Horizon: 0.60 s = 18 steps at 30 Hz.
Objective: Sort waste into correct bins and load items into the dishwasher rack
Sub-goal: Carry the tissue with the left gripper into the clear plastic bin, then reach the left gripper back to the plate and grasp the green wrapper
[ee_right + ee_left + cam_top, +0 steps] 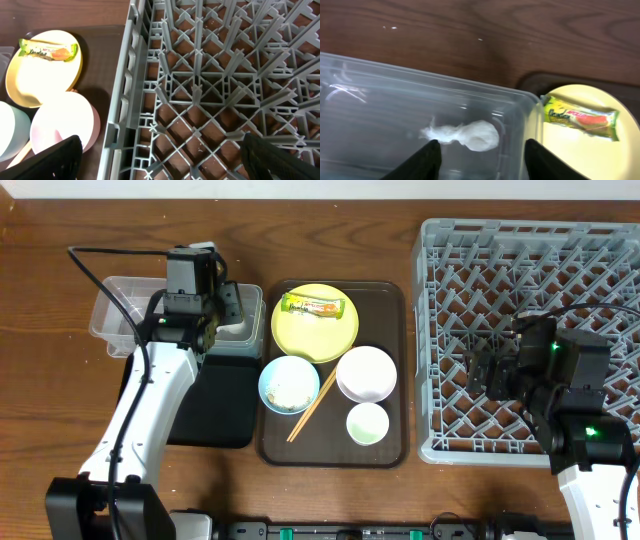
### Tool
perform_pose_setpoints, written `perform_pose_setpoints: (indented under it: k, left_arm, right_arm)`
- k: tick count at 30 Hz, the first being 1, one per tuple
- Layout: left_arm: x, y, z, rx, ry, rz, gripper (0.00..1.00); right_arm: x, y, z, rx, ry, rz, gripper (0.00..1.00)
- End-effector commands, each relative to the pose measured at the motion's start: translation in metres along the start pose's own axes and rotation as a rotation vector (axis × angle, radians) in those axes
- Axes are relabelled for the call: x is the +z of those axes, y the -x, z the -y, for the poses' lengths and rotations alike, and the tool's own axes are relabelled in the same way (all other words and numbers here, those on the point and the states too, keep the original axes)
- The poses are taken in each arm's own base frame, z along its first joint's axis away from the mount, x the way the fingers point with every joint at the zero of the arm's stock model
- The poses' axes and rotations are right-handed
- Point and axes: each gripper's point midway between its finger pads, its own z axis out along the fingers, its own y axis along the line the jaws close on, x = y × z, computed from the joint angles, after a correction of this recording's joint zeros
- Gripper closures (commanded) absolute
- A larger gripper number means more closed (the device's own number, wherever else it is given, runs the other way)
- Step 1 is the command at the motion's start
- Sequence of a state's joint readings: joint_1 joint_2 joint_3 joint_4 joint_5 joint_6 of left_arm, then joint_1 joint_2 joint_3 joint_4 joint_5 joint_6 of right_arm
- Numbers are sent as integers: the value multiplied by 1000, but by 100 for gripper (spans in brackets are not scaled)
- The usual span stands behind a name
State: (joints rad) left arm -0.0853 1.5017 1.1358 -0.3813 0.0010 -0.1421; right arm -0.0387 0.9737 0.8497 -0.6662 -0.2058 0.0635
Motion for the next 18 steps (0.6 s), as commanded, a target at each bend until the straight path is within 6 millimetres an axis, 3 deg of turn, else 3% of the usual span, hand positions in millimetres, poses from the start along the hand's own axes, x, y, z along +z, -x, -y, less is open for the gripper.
perform_pose_setpoints:
  k: [1,5,9,12,14,18]
  left_arm:
    - [-6,3,27,4,-115,1,40]
    - [-9,3,51,-70,-174,3,39]
    - [-11,1,78,-149,-225,2,30]
    - [-11,2,106,-117,-277,25,23]
    - [-7,2,121,-62,-304,47,20]
    - [11,-5,143,253,-325,90,13]
  right_arm:
    - [-4,8,-7,-27,15,20,1]
    - [-4,8,-7,-27,15,20,1]
    - [-4,8,-7,-28,15,21,1]
    - [-4,9,-7,-28,15,22,1]
    - [-4,8,-7,-28,15,20,1]
    - [-3,7,-7,-27,15,17,1]
